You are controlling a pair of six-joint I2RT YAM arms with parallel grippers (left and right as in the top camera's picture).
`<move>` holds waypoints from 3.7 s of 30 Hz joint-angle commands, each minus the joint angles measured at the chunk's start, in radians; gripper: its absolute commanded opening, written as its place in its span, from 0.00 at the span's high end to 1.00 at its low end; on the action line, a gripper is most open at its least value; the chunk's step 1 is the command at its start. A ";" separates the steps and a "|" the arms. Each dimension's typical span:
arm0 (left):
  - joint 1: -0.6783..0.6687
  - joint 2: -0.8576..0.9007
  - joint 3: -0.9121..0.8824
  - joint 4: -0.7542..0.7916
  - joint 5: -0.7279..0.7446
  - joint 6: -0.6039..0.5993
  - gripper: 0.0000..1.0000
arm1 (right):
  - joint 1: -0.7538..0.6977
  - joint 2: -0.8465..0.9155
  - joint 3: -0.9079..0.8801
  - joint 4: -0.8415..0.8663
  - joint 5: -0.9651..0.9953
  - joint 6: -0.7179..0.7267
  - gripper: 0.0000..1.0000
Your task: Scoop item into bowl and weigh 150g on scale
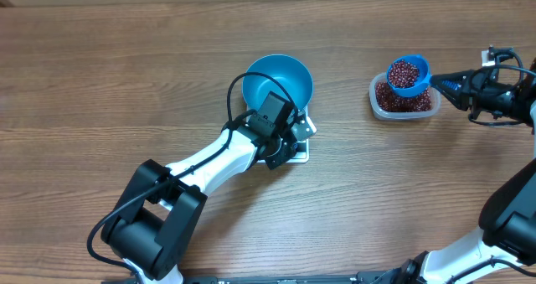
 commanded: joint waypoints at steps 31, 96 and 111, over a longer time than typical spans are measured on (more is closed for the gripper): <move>-0.006 0.039 -0.007 0.011 0.006 -0.015 0.96 | 0.001 0.004 -0.005 -0.001 -0.004 -0.002 0.96; -0.048 -0.138 0.088 -0.183 0.013 0.005 0.96 | 0.001 0.004 -0.005 0.013 0.003 -0.001 0.96; 0.029 -0.281 0.113 -0.155 0.013 -0.027 0.96 | 0.001 0.004 -0.005 0.035 0.003 0.025 0.96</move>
